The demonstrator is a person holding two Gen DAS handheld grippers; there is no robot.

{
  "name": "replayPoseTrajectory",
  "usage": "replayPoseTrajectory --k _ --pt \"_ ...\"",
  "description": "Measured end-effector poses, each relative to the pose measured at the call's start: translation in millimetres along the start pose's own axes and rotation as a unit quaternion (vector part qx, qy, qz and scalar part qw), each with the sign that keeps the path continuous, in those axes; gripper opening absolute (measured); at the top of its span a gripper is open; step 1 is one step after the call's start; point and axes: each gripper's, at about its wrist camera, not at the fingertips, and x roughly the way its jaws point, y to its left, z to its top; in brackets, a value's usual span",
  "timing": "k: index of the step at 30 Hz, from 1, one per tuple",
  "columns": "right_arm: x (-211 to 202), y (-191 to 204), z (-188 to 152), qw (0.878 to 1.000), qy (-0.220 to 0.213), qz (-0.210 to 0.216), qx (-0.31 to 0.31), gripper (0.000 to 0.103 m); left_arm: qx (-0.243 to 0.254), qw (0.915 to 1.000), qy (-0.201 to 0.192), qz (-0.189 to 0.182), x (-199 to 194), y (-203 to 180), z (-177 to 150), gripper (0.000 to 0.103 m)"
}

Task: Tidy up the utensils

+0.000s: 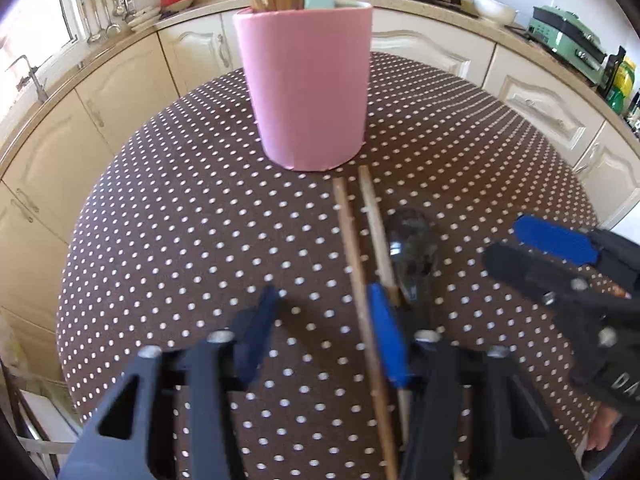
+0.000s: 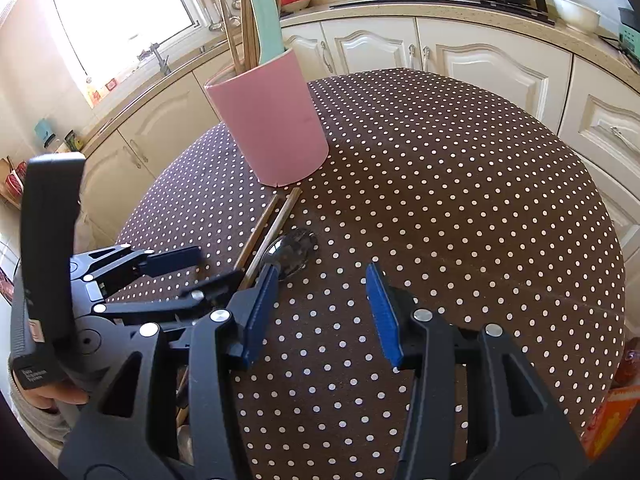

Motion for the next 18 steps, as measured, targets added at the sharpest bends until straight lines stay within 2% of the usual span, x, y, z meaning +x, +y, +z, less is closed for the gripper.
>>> replayPoseTrajectory --k 1,2,3,11,16,18 --pt "1 0 0 1.000 0.001 -0.001 0.000 0.046 -0.003 1.0000 -0.001 -0.004 -1 0 0 0.027" --pt "1 1 -1 1.000 0.002 -0.002 -0.001 0.046 -0.007 0.9999 -0.002 -0.010 -2 -1 0 0.014" --pt "2 1 -1 1.000 0.003 -0.003 0.000 0.046 -0.012 0.9998 -0.003 -0.018 -3 0 -1 0.008" --pt "18 16 -6 0.999 0.035 -0.010 -0.016 0.046 -0.073 0.9954 -0.018 -0.059 -19 28 -31 0.005" --pt "26 39 -4 0.998 0.040 -0.006 -0.041 0.046 -0.109 0.9919 -0.030 -0.058 -31 50 -47 0.005" --pt "30 49 0 0.998 0.045 -0.002 -0.053 0.039 -0.118 0.9910 -0.031 -0.053 -30 59 -48 0.005"
